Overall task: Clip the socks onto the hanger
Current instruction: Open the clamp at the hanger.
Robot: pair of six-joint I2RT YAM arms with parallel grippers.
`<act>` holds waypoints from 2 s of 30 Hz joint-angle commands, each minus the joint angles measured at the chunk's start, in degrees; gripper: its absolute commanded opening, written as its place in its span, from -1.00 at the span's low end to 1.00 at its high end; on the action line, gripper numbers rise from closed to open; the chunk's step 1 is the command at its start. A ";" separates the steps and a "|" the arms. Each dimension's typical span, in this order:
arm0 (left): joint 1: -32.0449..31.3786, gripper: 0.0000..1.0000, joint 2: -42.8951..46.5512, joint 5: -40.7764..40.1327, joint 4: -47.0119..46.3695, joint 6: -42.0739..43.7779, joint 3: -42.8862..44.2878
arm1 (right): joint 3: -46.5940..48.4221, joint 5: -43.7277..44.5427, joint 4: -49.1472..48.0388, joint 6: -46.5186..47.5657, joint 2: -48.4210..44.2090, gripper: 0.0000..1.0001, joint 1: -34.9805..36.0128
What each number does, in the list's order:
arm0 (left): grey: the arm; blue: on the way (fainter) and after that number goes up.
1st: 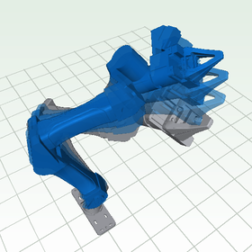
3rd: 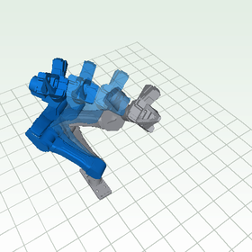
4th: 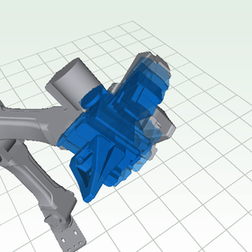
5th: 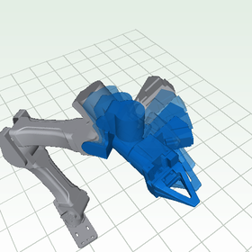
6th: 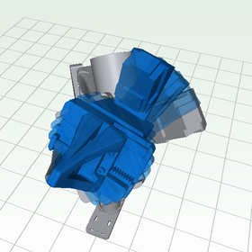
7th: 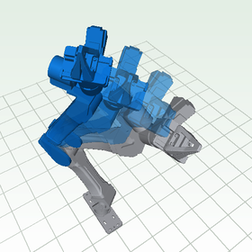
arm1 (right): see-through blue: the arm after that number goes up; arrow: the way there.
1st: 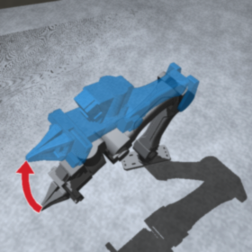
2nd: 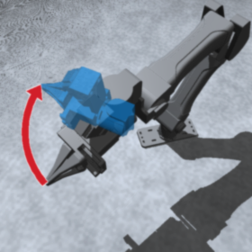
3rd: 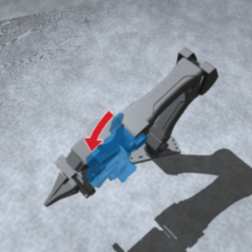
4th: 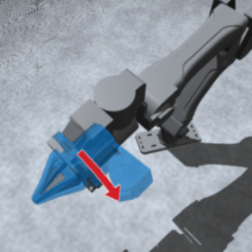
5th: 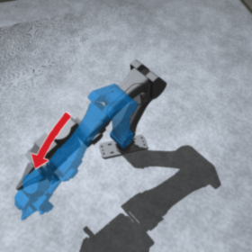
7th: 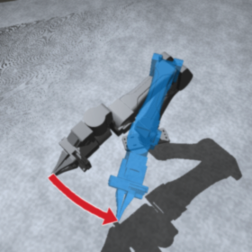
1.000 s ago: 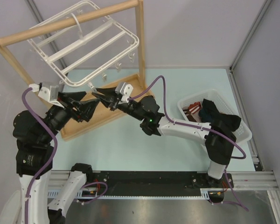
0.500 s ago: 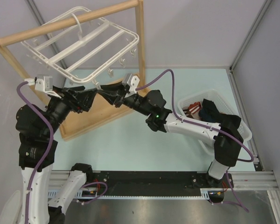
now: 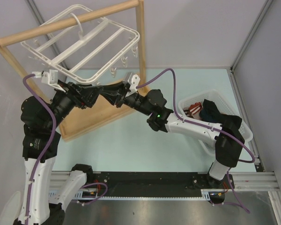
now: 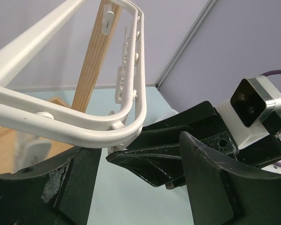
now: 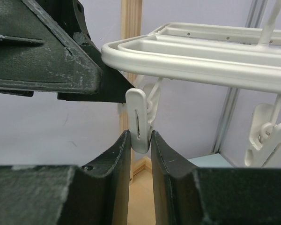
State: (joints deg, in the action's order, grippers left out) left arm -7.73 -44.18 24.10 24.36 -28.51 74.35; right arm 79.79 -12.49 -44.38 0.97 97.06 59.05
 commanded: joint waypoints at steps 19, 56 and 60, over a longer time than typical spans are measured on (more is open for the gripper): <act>-0.18 0.23 0.50 -2.48 -12.66 7.95 -5.44 | 2.39 1.33 -0.53 -2.29 -2.13 -0.87 0.81; -2.03 -0.18 1.65 -6.78 -21.81 1.44 -12.91 | 3.09 5.99 1.66 3.33 -1.17 -0.90 3.53; -2.03 -0.31 2.08 -7.83 -22.69 0.13 -13.00 | 3.09 6.16 3.59 3.68 -1.52 -0.91 3.53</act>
State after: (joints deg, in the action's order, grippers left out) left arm -9.52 -42.52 19.14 6.13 -26.74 61.45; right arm 80.93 -6.02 -41.65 3.66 96.77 61.82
